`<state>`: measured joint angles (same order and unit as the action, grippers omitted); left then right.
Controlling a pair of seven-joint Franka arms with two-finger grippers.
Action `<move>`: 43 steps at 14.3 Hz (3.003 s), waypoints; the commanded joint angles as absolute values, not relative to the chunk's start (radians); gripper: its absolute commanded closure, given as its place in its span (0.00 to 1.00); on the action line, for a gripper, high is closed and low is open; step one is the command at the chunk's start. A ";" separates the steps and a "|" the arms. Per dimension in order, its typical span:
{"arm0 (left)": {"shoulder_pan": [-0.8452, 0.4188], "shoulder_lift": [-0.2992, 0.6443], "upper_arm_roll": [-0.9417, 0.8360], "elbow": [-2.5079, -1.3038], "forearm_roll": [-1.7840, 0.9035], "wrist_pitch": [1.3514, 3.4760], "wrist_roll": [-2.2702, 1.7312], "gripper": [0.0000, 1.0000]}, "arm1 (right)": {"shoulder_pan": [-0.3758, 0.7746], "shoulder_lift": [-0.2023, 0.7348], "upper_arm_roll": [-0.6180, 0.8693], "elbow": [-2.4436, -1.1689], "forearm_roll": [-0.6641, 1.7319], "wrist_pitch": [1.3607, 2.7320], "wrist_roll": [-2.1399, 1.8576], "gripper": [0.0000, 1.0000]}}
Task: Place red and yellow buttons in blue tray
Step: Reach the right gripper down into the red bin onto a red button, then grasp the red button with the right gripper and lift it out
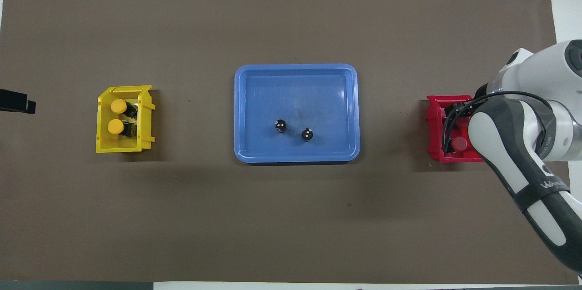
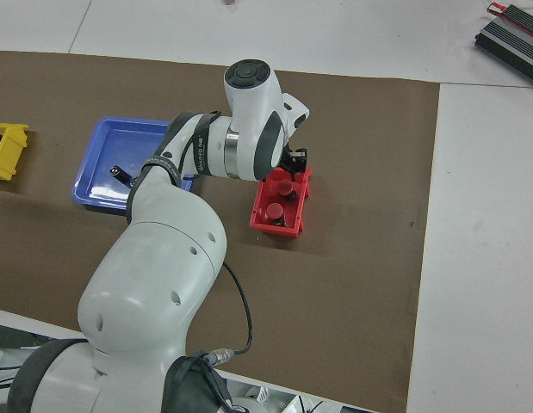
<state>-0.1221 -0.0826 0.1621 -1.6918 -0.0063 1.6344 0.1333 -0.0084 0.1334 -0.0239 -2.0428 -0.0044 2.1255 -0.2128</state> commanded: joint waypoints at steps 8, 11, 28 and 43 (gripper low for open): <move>-0.114 -0.098 0.155 -1.698 0.009 1.620 0.138 0.00 | -0.048 0.121 -0.018 -2.129 0.002 2.226 -0.302 0.31; -0.114 -0.098 0.155 -1.698 0.009 1.620 0.138 0.00 | -0.046 0.120 -0.018 -2.135 0.002 2.230 -0.298 0.31; -0.114 -0.098 0.155 -1.698 0.009 1.620 0.137 0.00 | -0.012 0.181 -0.017 -1.857 -0.003 1.944 -0.293 0.83; -0.126 -0.098 0.152 -1.698 0.009 1.620 0.135 0.00 | 0.374 0.642 0.095 -1.143 0.034 1.762 0.540 0.88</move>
